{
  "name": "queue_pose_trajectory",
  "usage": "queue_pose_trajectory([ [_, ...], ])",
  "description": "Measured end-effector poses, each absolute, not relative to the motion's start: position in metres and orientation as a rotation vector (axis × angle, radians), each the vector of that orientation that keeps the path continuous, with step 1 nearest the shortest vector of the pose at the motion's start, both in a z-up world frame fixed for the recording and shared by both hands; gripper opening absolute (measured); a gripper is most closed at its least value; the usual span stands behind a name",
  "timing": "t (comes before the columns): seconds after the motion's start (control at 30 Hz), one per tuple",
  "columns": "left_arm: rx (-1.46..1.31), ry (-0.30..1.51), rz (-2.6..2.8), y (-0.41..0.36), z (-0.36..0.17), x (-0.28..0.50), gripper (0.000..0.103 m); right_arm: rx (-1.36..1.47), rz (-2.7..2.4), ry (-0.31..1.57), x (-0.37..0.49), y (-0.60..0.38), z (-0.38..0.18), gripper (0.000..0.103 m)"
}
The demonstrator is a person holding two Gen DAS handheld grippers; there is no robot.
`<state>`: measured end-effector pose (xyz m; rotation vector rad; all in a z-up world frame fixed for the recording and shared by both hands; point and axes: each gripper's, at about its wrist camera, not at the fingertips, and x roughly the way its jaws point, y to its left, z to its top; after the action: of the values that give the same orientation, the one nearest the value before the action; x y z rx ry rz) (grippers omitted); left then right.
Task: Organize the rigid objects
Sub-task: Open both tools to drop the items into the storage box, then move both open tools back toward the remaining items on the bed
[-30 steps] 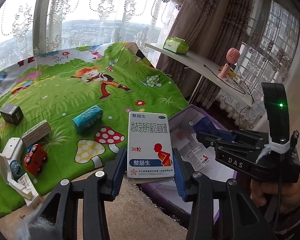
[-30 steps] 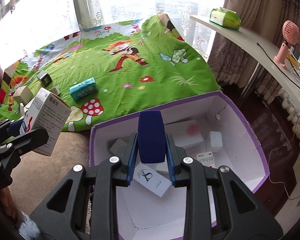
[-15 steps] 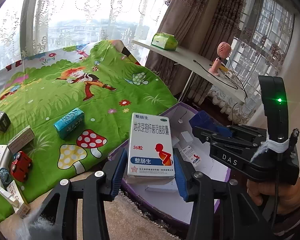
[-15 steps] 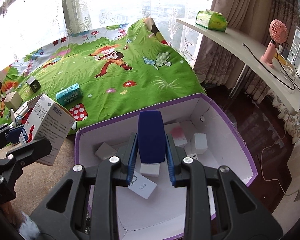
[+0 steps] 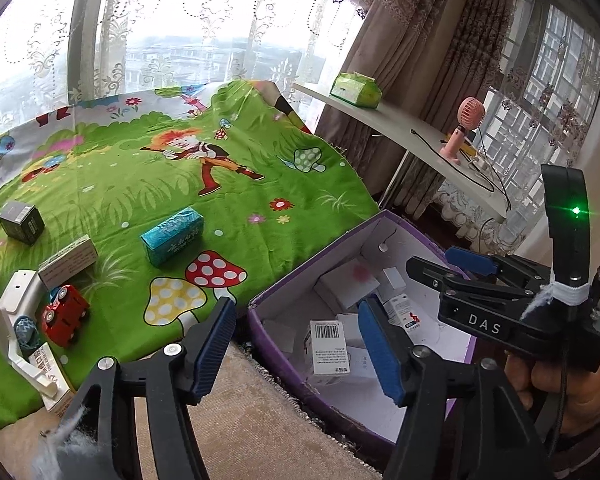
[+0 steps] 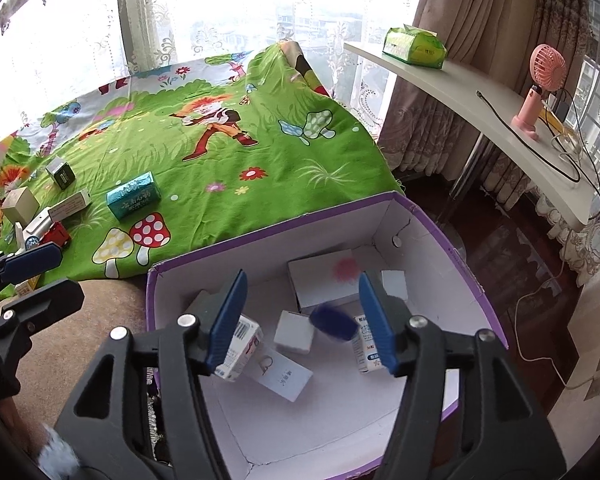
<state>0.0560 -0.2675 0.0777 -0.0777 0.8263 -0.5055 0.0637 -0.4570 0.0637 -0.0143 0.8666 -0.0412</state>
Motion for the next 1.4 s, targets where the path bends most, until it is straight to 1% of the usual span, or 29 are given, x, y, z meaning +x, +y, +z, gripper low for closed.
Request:
queue_pose_trajectory([
  [0.27,-0.104,0.822,-0.480,-0.251,0.078,0.053,0.065,-0.021,-0.015,0.868,0.063,-0.448,0.066,0.066],
  [0.4,-0.126,0.825,-0.460,-0.239,0.076,0.050,0.065,-0.022,-0.003,0.868,0.062,-0.443,0.065,0.069],
  [0.63,-0.167,0.823,-0.419,-0.214,0.074,0.042,0.065,-0.025,0.045,0.881,0.061,-0.426,0.063,0.070],
  [1.4,-0.361,0.839,-0.188,-0.096,0.052,0.020,0.065,-0.065,0.208,0.962,0.063,-0.361,0.040,0.071],
])
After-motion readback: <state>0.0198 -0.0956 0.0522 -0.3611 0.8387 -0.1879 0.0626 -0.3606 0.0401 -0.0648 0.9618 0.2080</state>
